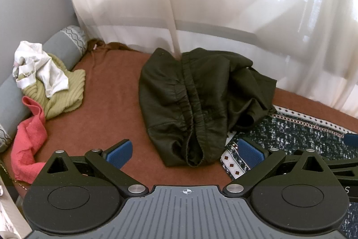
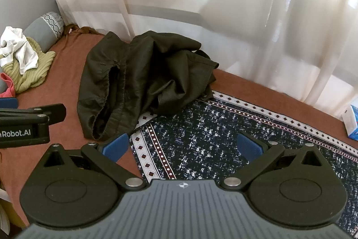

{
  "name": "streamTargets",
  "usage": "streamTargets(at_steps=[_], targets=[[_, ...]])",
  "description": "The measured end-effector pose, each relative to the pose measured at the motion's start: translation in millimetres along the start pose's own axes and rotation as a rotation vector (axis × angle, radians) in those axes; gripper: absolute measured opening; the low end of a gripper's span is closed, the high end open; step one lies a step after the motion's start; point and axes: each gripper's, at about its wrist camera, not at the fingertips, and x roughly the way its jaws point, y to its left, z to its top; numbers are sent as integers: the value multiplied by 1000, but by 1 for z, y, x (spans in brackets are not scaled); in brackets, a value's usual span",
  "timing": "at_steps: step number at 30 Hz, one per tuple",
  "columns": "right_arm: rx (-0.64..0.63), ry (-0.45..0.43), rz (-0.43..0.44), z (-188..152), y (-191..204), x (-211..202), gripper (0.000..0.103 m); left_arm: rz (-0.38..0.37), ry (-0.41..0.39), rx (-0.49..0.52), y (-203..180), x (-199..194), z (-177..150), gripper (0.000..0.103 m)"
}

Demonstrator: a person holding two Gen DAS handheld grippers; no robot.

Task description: Fold clothes

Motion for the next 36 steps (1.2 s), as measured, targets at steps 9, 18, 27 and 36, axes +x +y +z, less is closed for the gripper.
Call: streamTargets(at_steps=[9,18,27,36], targets=[[-3,2,-2,2,4,3,103,-7,4,-1,3,3,2,103],[-13,8,-5,7,9,13,103,-13,12,-6,9,16,6,103],[-76,15,8,20,23,50,103,-34,41,-13,23,75,16,103],[-116,16,17,35,29,118,102,-90,102,41,12,159,32,103]])
